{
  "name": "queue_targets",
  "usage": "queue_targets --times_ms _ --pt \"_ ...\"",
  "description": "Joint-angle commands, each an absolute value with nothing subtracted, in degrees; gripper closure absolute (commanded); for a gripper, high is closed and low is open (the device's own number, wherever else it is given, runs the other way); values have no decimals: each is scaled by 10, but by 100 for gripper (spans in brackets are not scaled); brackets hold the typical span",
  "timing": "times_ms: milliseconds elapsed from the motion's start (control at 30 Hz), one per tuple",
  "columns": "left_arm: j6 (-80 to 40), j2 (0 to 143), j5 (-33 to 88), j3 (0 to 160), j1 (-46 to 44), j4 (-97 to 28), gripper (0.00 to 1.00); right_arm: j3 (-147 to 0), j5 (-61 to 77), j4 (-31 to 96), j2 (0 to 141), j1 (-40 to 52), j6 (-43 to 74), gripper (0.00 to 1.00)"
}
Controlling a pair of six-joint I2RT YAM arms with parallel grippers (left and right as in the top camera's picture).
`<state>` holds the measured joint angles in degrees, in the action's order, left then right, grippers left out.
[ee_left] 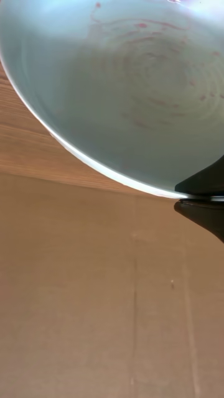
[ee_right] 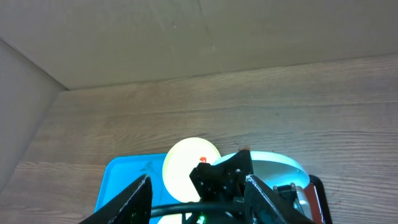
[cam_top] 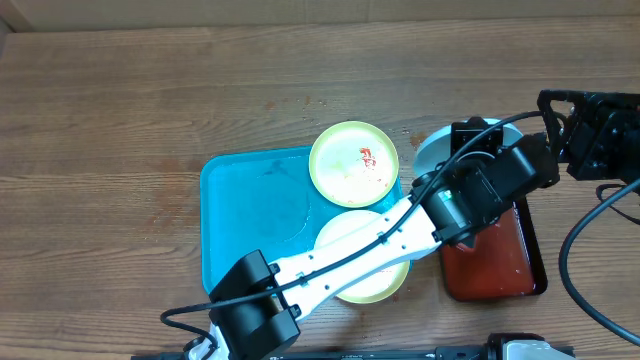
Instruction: Clean dirty plates on tray and stack at the side
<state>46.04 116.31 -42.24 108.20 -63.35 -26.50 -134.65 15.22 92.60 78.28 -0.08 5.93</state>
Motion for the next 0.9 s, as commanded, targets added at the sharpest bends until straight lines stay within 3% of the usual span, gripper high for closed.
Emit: queue_targets --times_ms 0,500,767,867 --pt "406 1169 -422 1093 -639 -263 95 -1358 156 923 779 -3 55 51" --pt "-16 1152 -232 1097 -488 -465 96 -1358 156 919 779 -3 55 50" --pt "-188 1101 -21 1097 -313 -560 95 -1358 156 924 787 -3 57 49" --pt "-198 1091 -4 1097 -258 -593 95 -1358 156 934 795 -3 60 49"
